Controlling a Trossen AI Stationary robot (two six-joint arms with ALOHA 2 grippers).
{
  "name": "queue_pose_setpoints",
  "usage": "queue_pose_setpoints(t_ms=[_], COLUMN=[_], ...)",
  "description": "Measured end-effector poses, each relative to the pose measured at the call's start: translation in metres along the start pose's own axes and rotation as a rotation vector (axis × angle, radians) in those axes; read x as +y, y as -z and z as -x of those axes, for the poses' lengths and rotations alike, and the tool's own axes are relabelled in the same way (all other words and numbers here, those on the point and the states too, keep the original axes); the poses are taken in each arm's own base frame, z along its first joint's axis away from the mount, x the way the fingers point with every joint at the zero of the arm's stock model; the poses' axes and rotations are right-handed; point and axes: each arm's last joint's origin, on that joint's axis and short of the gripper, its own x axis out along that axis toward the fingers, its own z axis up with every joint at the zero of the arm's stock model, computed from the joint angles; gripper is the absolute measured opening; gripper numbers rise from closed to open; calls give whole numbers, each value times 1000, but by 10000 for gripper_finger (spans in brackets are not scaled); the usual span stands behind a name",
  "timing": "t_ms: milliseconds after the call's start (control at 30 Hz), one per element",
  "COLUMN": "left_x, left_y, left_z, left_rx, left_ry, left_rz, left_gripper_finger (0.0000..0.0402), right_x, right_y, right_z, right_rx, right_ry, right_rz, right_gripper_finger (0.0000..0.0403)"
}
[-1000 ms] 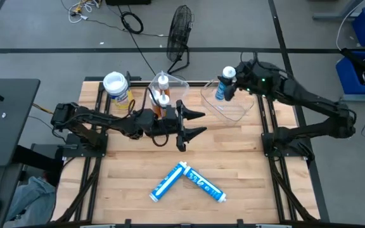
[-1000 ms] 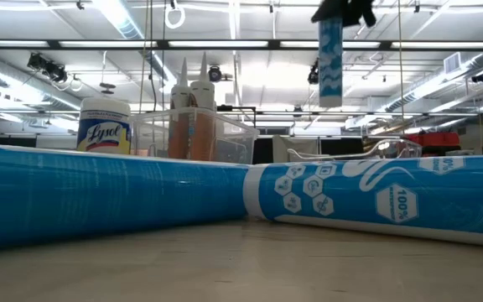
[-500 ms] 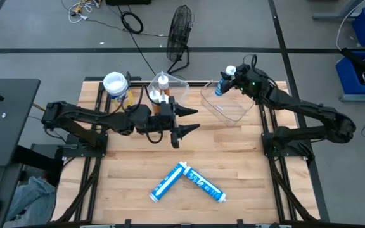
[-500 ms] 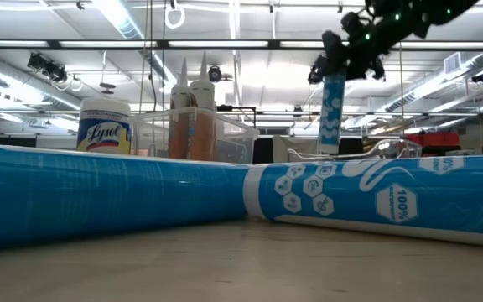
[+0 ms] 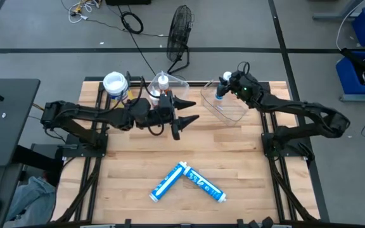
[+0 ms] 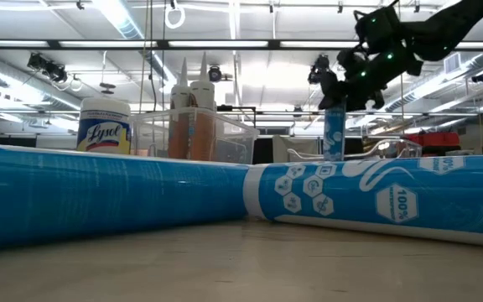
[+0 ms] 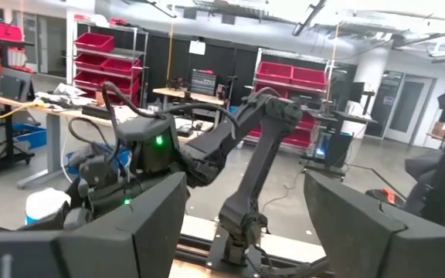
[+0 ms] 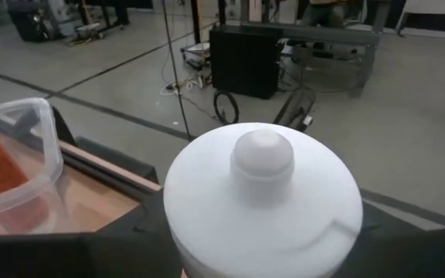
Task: Pick & place silicon tubes, Sealant and Lysol wipes
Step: Put the top blue sealant into the right transparent bin
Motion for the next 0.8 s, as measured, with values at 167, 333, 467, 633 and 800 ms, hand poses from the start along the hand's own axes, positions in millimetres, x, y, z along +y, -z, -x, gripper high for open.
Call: queue_pose_setpoints(t_ms=[167,333,467,633,800], left_x=[6,6,6,6,6], left_y=[-1,-1,-1,-1,-1], left_z=[-1,-1,-1,-1,-1], left_rx=[-4,-4,-4,-4,-3], left_ry=[-18,-18,-16,-17,-17], left_rz=[4,15,20,19,19], left_gripper_finger=[268,268,268,268,268], right_x=[0,-1,0,0,0], right_y=[9,14,14,14,14], right_z=[-14,-22,-23,-23,-23], right_rx=[34,49,43,45,48], right_ry=[10,18,4,3,3], right_rz=[-8,-7,-13,-13,-32], right_gripper_finger=[206,206,206,206,244])
